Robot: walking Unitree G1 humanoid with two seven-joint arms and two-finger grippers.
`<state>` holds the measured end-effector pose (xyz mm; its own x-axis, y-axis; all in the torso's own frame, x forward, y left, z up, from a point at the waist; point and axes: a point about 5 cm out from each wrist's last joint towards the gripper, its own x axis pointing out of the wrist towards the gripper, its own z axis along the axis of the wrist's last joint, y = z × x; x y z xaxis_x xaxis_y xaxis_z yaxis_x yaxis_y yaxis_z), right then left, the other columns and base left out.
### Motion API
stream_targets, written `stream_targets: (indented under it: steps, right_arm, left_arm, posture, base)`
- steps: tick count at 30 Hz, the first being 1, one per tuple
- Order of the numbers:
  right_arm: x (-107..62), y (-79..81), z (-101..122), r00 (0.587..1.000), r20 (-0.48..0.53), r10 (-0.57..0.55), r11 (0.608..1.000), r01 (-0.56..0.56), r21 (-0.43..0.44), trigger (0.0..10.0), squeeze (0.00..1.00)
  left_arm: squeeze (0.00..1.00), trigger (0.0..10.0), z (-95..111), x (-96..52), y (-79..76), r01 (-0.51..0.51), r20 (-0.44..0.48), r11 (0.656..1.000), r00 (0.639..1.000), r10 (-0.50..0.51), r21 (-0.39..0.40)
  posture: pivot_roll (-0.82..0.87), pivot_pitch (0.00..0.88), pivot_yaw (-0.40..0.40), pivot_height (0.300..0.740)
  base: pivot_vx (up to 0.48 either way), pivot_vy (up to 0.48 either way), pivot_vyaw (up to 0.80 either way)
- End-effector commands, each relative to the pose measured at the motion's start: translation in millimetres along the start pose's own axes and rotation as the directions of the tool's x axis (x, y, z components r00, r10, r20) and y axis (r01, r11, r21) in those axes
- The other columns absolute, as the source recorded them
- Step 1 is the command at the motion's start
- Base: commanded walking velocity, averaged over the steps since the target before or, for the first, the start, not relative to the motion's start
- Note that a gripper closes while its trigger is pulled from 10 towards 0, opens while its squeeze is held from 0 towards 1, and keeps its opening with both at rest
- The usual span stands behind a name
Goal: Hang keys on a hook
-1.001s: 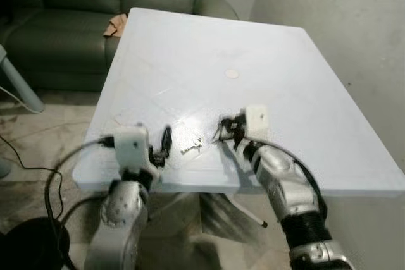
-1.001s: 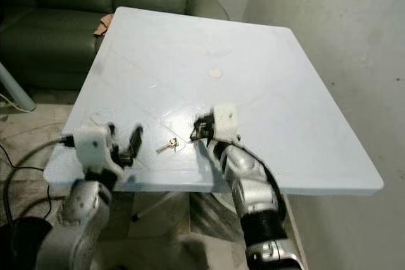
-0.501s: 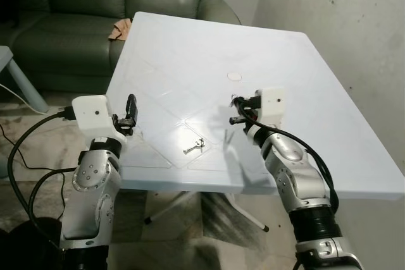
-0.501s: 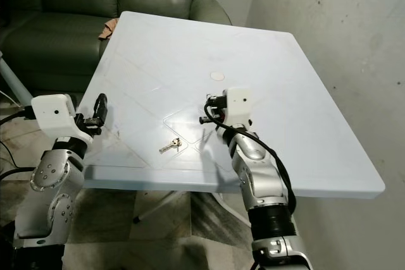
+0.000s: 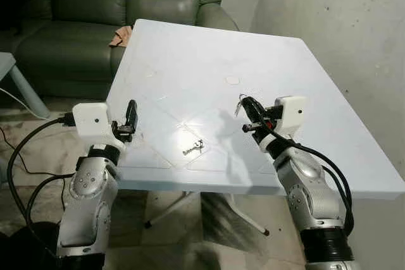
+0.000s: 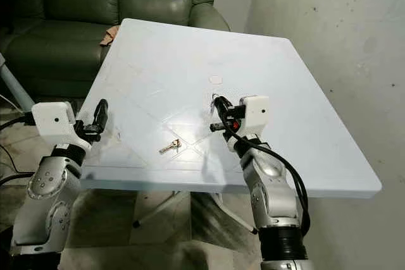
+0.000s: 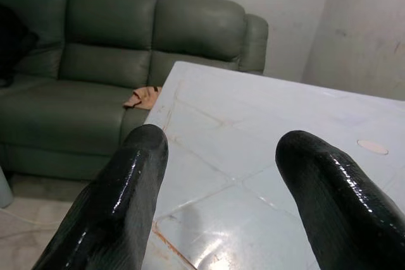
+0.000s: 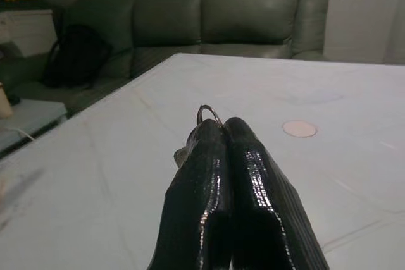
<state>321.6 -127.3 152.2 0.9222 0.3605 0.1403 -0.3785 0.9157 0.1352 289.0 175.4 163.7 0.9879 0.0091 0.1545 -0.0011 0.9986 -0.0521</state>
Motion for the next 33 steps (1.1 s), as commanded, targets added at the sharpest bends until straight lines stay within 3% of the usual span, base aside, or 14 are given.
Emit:
stream_targets:
  steps: [1,7,21,33]
  right_arm:
    - [-2.8,-4.6,-4.6,1.0,-0.02,-0.02,1.0,0.02,-0.024,10.0,0.0]
    - [2.3,-6.4,-4.2,1.0,-0.013,-0.025,0.997,0.024,-0.069,10.0,0.0]
    - [10.2,-2.6,-3.9,0.999,-0.01,-0.034,0.998,0.033,-0.052,10.0,0.0]
    - [11.7,3.2,-6.3,0.999,0.0,-0.032,0.995,0.032,-0.095,10.0,0.0]
  left_arm:
    - [0.0,10.0,-5.4,-0.6,-0.5,-0.004,-0.016,1.0,1.0,0.004,0.013]
    - [0.0,10.0,-9.5,-1.4,7.3,-0.026,-0.033,1.0,0.999,0.026,0.008]
    - [0.0,10.0,-5.8,4.3,14.7,-0.041,-0.025,0.999,0.999,0.041,0.008]
    - [0.0,10.0,-5.7,8.0,15.7,-0.027,-0.026,0.999,0.999,0.028,0.021]
  posture:
    - [-0.04,0.0,-0.081,0.74]
    - [-0.03,0.0,-0.075,0.74]
    - [-0.04,0.0,-0.056,0.74]
    - [-0.06,0.0,-0.052,0.74]
  base:
    - [0.0,0.0,0.0]
    - [0.0,0.0,0.0]
    - [0.0,0.0,-0.71]
    - [0.0,0.0,-0.68]
